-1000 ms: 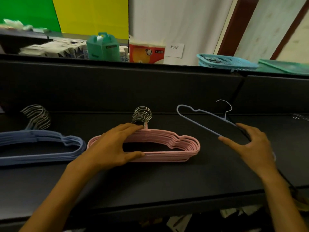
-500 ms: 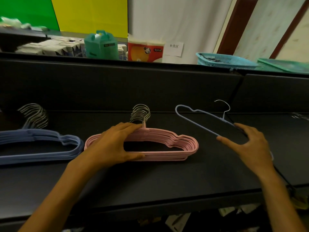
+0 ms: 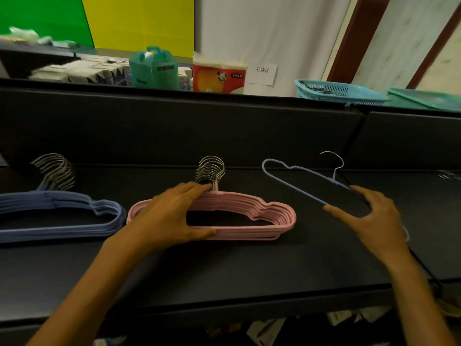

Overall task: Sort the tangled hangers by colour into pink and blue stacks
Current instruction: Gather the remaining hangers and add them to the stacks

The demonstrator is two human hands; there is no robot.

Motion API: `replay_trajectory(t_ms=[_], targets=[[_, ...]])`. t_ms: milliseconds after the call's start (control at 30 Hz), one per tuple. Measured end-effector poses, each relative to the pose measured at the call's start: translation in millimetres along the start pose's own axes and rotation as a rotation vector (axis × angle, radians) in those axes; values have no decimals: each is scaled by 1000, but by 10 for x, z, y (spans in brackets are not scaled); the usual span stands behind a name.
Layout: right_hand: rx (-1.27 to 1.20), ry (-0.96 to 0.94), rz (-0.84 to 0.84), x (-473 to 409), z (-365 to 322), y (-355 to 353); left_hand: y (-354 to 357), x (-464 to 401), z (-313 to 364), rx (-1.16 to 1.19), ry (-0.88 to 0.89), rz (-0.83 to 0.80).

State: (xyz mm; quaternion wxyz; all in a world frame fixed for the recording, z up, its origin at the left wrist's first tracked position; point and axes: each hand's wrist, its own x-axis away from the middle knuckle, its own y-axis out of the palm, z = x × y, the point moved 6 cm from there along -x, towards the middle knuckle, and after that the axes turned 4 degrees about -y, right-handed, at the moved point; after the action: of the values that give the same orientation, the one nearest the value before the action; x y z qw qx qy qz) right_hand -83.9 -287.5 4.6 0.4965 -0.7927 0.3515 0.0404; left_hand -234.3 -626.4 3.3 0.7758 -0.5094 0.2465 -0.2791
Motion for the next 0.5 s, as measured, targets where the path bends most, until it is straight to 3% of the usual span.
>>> replay_trajectory(t_ms=[100, 200, 333, 500], targets=[[3, -26, -7, -9, -46, -3, -52, 40, 48, -51, -6, -10], [12, -67, -15, -29, -178, -12, -173, 88, 56, -186, -58, 80], [32, -139, -33, -48, -402, 31, -329, 250, -16, -375, -199, 170], [22, -260, -61, -31, -780, 204, -473, 610, -177, -415, -348, 217]])
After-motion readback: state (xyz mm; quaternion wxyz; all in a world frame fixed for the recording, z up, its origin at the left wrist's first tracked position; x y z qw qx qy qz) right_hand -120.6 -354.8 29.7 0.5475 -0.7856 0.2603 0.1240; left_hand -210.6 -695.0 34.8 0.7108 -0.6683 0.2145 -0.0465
